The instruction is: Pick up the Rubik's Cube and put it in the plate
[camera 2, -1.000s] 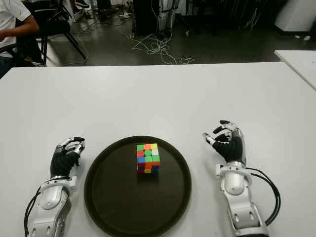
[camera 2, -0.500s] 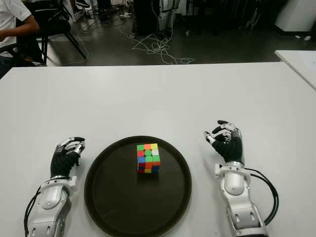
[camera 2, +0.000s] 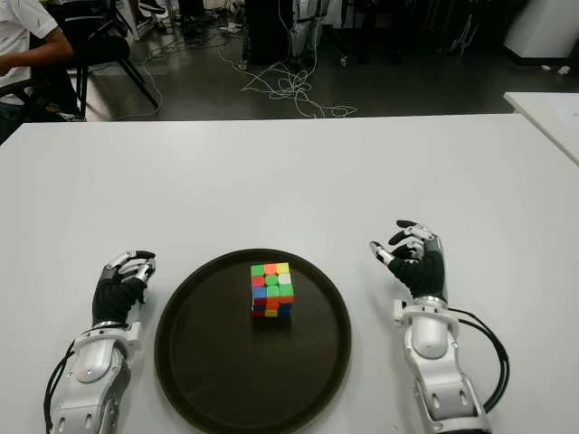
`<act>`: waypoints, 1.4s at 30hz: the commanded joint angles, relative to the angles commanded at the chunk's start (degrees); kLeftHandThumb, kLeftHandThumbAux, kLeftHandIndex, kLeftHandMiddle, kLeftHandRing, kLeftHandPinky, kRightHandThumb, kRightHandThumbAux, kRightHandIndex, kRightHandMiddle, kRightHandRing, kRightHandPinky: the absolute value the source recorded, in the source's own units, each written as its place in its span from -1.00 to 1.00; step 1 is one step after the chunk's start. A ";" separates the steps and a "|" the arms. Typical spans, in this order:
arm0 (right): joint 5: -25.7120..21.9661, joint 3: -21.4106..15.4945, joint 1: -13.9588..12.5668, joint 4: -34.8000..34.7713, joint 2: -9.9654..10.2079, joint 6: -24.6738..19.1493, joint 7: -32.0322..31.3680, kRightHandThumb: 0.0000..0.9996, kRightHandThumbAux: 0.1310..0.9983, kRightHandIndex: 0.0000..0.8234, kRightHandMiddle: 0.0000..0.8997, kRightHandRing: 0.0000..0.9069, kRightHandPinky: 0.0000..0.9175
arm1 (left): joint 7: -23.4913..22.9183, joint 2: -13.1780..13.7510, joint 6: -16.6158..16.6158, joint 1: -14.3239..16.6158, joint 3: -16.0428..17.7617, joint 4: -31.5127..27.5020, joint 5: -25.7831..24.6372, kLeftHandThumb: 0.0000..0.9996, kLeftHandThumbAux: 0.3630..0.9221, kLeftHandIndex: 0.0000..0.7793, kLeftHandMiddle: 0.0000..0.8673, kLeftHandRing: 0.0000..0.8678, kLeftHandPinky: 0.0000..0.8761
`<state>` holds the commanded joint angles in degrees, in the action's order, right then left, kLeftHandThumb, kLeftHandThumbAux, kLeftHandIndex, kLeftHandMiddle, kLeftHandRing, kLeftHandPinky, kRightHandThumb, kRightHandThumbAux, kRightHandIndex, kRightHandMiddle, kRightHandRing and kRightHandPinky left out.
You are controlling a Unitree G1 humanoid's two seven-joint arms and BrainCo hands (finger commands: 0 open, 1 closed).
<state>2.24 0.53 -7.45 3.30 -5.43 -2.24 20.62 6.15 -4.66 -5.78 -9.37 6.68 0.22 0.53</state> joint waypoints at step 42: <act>3.10 1.03 0.70 0.73 -0.57 -1.33 0.78 -0.37 0.70 0.87 0.88 0.88 0.86 | -0.21 0.27 1.33 0.23 0.17 1.15 -0.19 0.42 0.22 0.14 0.90 0.91 0.89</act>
<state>5.34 1.56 -6.75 4.02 -6.00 -3.57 21.40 5.94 -4.39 -4.46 -9.14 6.85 1.37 0.34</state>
